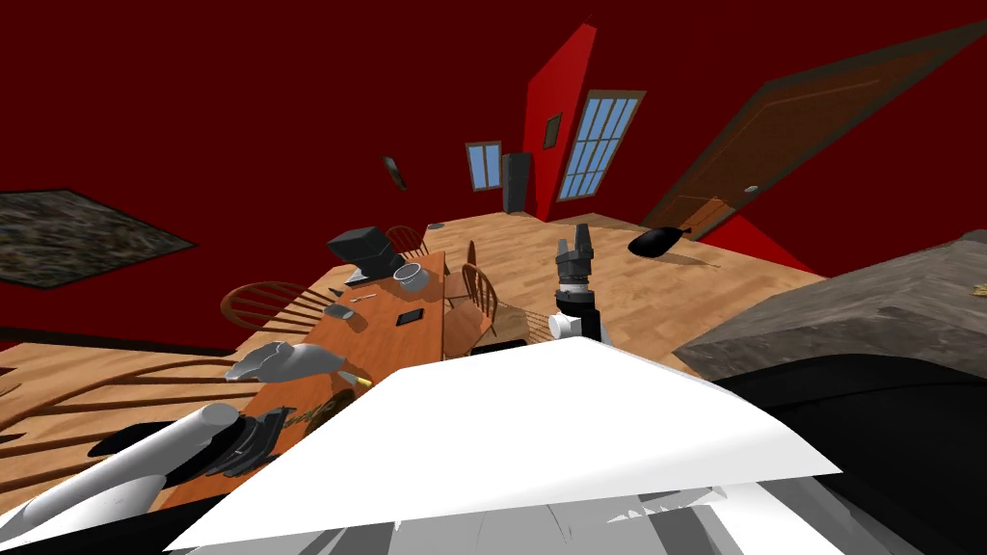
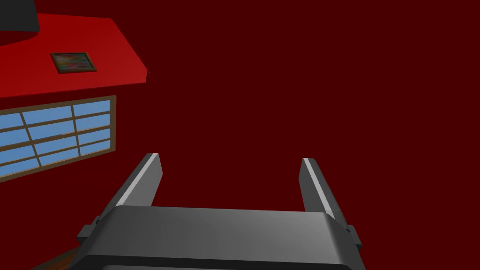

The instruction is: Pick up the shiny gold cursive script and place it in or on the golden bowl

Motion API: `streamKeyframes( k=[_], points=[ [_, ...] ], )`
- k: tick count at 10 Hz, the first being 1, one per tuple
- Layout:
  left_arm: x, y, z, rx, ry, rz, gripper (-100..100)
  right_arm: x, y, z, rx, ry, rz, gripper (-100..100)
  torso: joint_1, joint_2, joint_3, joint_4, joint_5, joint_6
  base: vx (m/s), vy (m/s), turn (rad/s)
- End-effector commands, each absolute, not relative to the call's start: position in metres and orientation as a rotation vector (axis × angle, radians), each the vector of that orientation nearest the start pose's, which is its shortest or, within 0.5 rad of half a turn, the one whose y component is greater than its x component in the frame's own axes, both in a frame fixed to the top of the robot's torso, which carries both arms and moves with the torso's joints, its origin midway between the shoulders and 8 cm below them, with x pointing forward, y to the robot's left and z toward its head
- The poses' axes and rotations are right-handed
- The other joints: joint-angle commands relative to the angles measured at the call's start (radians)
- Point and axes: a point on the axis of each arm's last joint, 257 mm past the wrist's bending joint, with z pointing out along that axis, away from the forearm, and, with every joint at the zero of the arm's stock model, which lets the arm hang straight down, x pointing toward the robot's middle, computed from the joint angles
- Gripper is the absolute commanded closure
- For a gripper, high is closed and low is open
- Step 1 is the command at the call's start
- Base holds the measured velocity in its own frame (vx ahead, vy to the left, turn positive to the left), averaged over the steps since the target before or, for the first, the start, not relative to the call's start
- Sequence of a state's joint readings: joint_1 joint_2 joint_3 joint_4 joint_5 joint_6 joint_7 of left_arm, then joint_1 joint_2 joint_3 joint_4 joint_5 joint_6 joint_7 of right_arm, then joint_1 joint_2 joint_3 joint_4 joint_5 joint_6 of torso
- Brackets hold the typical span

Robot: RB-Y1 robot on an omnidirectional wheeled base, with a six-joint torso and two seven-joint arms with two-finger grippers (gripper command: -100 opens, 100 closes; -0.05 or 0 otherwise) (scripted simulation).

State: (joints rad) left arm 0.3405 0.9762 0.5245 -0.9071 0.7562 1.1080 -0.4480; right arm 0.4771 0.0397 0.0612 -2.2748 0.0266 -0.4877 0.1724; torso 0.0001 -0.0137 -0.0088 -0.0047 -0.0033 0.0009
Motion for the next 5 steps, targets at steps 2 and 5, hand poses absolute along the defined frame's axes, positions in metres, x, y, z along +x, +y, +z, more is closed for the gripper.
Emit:
streamKeyframes(
  k=[2,5],
  points=[
    [0.054,0.761,-0.363,-2.359,1.613,0.368,-100,0.351,-0.258,0.028,0.608,0.636,1.196,0,-0.001,0.001,0.000,0.000,0.000,0.002,0.110,-0.018,0.165],
    [0.066,0.758,-0.353,-2.300,1.667,0.352,-100,0.351,-0.258,0.028,0.608,0.636,1.195,0,-0.003,0.003,0.002,0.001,-0.001,0.001,0.078,-0.044,0.175]
  ],
)
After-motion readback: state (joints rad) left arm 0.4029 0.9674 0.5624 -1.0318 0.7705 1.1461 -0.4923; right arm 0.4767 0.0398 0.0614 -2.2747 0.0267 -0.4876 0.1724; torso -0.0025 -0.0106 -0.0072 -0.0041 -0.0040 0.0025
